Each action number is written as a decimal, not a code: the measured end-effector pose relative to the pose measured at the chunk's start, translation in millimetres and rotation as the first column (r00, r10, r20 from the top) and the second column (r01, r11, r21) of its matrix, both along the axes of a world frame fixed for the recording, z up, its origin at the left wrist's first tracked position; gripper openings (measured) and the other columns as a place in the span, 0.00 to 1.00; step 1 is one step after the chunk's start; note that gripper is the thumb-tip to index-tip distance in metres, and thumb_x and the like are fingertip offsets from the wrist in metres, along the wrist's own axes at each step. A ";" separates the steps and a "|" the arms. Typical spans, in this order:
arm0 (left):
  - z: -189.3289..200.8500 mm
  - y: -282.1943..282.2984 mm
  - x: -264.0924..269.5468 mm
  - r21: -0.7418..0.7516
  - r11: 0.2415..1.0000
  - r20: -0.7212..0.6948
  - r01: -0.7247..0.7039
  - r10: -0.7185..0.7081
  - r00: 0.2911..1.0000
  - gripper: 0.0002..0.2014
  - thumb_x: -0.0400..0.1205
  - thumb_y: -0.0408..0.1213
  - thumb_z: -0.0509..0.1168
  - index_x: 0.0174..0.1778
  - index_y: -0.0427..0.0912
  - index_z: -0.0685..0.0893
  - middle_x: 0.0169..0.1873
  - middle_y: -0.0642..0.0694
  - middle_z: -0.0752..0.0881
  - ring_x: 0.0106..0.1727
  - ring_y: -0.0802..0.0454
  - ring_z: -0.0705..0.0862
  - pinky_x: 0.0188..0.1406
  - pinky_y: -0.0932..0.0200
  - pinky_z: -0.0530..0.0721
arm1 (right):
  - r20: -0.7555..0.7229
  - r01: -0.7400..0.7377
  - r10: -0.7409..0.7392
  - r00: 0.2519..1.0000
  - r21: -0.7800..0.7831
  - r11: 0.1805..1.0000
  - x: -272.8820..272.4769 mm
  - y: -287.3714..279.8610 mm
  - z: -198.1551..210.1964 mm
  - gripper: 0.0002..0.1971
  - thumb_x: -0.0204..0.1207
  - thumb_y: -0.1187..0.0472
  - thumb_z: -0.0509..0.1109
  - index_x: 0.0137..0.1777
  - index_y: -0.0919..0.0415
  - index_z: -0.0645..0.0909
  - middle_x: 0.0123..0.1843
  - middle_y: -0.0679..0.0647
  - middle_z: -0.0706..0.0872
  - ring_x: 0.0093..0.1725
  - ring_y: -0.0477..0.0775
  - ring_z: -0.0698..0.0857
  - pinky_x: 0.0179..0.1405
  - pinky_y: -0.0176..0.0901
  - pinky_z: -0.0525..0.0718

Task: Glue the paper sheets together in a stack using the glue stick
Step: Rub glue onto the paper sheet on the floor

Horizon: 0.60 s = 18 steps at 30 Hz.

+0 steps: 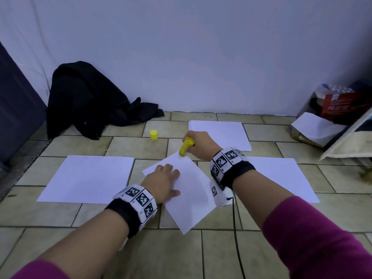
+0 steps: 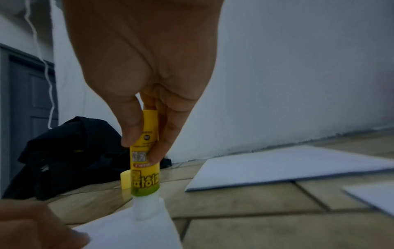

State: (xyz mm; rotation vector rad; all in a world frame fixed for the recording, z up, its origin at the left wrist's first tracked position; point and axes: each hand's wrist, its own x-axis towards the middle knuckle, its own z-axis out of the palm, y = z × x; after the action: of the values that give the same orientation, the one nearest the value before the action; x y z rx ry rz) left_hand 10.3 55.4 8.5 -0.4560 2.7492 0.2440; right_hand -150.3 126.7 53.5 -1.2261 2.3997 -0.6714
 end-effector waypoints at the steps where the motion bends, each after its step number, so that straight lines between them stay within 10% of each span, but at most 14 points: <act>1: 0.2 -0.3 0.0 -0.004 1.000 0.002 0.001 -0.001 1.000 0.29 0.83 0.54 0.61 0.78 0.47 0.63 0.76 0.44 0.62 0.75 0.43 0.62 0.65 0.44 0.78 | -0.026 -0.027 0.028 0.999 0.038 0.999 -0.6 4.8 3.0 0.14 0.76 0.64 0.71 0.61 0.59 0.79 0.58 0.61 0.82 0.46 0.54 0.78 0.37 0.40 0.75; 18: 10.0 -7.8 -8.5 -0.027 0.997 0.070 0.069 -0.067 0.995 0.26 0.84 0.49 0.60 0.78 0.49 0.63 0.75 0.45 0.63 0.73 0.45 0.65 0.64 0.47 0.78 | -0.048 -0.210 0.236 0.971 0.306 0.929 7.3 117.7 25.4 0.13 0.74 0.63 0.74 0.58 0.57 0.81 0.36 0.40 0.72 0.35 0.40 0.72 0.32 0.35 0.71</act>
State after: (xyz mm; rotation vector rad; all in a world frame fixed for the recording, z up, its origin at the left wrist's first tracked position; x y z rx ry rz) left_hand 1.7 47.6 18.4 -0.3712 2.6986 0.1680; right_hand -143.0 244.5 78.9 -1.3866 2.2724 -0.1815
